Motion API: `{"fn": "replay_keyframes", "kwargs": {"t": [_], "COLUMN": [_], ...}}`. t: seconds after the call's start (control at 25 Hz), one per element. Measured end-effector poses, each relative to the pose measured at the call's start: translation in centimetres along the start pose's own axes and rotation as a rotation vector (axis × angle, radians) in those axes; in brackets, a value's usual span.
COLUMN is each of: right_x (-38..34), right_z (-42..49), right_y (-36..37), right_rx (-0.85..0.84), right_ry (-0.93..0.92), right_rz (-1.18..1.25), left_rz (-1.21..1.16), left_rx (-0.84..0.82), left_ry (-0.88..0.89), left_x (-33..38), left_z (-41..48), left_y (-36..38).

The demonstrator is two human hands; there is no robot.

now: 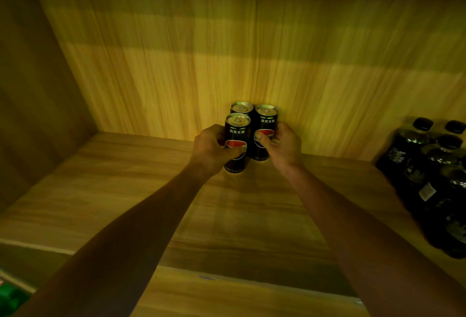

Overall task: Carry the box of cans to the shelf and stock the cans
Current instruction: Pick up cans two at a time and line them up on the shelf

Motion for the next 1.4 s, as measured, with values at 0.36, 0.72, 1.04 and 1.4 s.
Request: {"fn": "replay_keyframes", "kwargs": {"t": [0.36,0.72,1.04,1.4], "right_x": [-1.0,-5.1,-12.5,-13.5], "right_z": [-0.3,-7.1,-19.5,-31.8], "right_y": [-0.1,-4.2,-6.6,-7.3], "right_rx": [-0.035,-0.233,-0.320,-0.358], "right_ry": [-0.012,-0.208,-0.377,-0.339], "right_rz": [-0.113,-0.664,-0.950,-0.994], "left_rz": [-0.020,0.703,0.831,0.808], "left_rx": [-0.019,-0.244,-0.347,-0.432], "left_ry": [-0.020,0.290,0.574,0.551], "left_x": [0.7,3.9,9.4,5.2], "left_z": [-1.1,-9.7,-19.1,-27.8], "left_y": [0.8,-1.9,-4.6,-8.5]}}
Point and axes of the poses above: each hand's wrist, its own z-axis towards the middle knuckle, its own y-axis out of the palm, x = y × z, the point moved 10 cm from there along z, towards the middle knuckle, and after that the axes turned 6 degrees about x, right-handed, at the moved point
